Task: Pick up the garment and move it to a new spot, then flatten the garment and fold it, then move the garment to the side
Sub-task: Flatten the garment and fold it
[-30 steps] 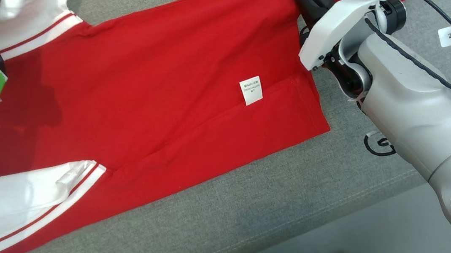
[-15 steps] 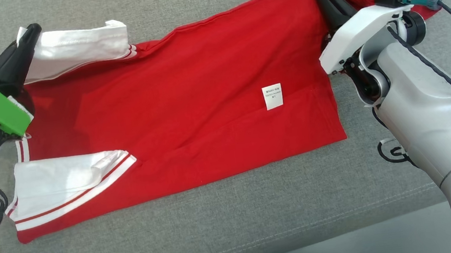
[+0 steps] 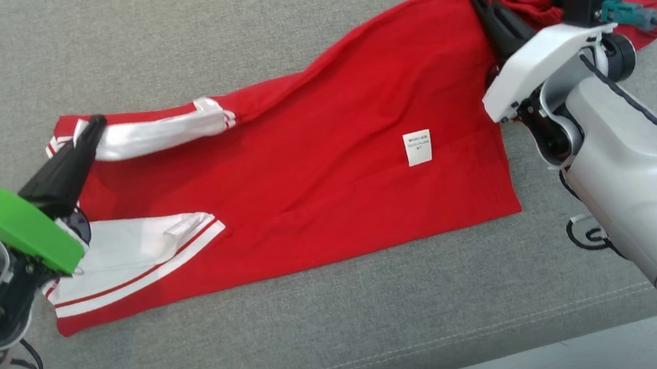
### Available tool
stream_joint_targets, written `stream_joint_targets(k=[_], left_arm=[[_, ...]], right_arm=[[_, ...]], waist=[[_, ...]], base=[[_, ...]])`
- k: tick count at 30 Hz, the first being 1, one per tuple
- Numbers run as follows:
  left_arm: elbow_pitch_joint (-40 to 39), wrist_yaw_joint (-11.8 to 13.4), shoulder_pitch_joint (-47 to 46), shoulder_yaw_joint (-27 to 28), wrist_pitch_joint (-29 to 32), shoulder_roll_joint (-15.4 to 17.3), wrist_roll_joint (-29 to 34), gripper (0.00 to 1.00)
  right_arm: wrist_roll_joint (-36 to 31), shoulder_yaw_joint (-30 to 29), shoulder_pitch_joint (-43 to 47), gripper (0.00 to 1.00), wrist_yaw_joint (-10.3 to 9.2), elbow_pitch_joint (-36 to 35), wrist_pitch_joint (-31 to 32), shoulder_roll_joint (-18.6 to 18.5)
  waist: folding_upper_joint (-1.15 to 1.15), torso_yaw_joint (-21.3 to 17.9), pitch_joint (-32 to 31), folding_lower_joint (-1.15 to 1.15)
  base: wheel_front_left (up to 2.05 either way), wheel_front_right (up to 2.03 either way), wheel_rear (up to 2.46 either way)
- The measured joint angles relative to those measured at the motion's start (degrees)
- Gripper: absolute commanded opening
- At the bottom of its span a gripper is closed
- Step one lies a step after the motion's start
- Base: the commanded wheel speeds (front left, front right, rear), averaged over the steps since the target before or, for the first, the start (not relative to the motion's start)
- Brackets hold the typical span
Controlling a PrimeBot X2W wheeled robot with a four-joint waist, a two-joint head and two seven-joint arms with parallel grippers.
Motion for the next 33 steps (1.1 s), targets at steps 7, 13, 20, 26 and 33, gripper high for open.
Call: stream_joint_targets(k=[7, 13, 20, 26, 33], left_arm=[[-0.54, 0.00, 4.77, -0.37, -3.12, 1.32, -0.40, 0.00], [-1.15, 0.00, 7.62, -1.00, -5.25, 2.03, -0.80, 0.00], [-2.33, 0.00, 10.83, -1.57, -7.54, 2.07, -2.64, 0.00], [-2.63, 0.00, 12.40, -2.41, -8.67, 1.79, -2.69, 0.00], [-0.44, 0.00, 13.57, -3.13, -9.24, 1.48, -3.56, 0.00]], right_arm=[[-0.10, -0.26, 2.76, 0.00, 0.46, -0.93, -0.01, -0.55], [-0.66, -1.00, 4.80, 0.00, 0.48, -2.49, -0.23, -2.04], [-2.91, -0.01, 6.94, 0.00, 0.97, -3.44, -0.25, -3.26], [-3.16, 0.37, 8.36, 0.00, 0.98, -3.85, -0.25, -3.27], [-3.92, 1.19, 9.98, 0.02, 0.98, -3.88, -0.25, -3.61]], waist=[[0.00, 1.06, -1.23, 0.00], [0.00, 1.73, -1.79, 0.00], [0.00, 2.09, -2.23, 0.00], [0.00, 2.25, -2.45, 0.00], [0.00, 2.44, -2.61, 0.00]], base=[[0.00, 0.00, 0.00], [0.00, 0.00, 0.00], [0.00, 0.00, 0.00], [0.00, 0.00, 0.00], [0.00, 0.00, 0.00]])
